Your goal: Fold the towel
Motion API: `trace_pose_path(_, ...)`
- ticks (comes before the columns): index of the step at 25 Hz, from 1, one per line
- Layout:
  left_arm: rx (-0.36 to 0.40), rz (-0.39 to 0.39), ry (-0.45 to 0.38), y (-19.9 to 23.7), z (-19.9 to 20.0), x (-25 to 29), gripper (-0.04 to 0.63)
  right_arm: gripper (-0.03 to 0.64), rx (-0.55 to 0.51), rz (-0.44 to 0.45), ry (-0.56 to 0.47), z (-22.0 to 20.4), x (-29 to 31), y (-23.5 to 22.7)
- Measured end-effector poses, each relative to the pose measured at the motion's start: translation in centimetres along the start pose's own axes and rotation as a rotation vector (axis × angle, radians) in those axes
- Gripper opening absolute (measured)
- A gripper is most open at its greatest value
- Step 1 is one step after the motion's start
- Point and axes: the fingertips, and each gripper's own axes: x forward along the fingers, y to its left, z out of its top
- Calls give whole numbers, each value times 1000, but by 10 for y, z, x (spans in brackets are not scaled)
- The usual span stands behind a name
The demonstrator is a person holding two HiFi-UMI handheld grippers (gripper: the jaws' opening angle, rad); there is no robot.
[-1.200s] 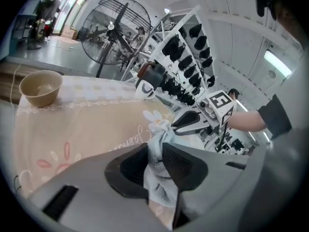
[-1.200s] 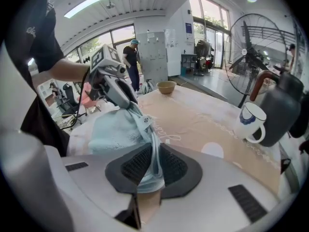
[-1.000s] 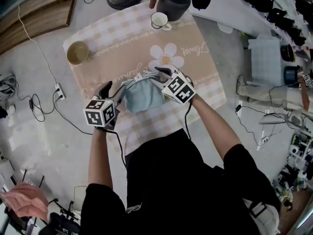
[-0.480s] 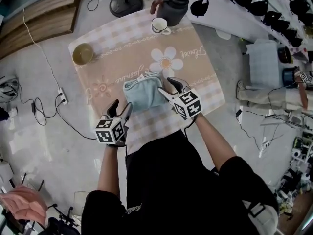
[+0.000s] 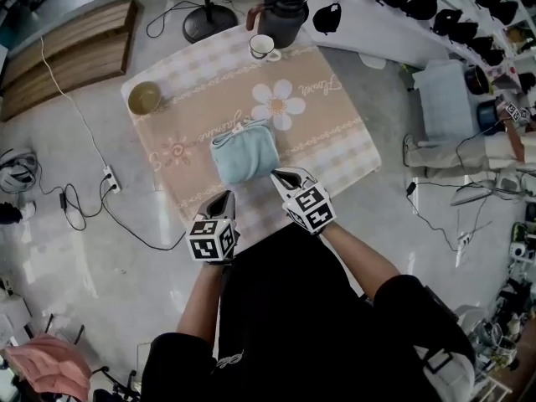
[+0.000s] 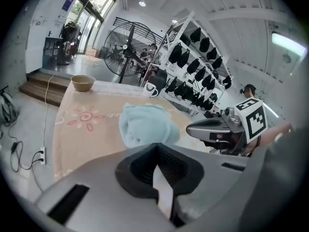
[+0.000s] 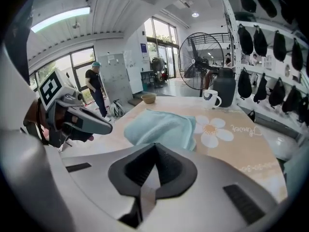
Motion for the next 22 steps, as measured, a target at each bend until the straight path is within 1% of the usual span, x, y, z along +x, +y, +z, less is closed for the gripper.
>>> trace_pose_path(3,3,-8,6,-13,-12,-4,5,2,5,-7,-2,-10,-8,19)
trace_pose_path(6,8,-6,12,-21,-21,-7,5,2,25,-22,0,-19,-15,26)
trace_pose_path(7,5,5,3,-21,-21,-9,5,2,30,-29,-5,-19,-18,25)
trace_pose_path(9,-2,47,-47,-19,-10,-15,5,2,28,-40,-24,-14,-24,21)
trace_pose_path(12,10,95,-151,-19,29,-27,5,2,-6,-53,-74,14,-31,14)
trace_pose_path(14,42,110,-205,-23,58,-36,5,2,-30,-68,-122,44,-37,11)
trace_pose_path(17,102,145,-296,-30,106,-57,5,2,-59,-94,-213,96,-53,6)
trace_pose_path(22,234,165,-527,-62,211,-96,5,2,-137,-133,-401,194,-94,-16)
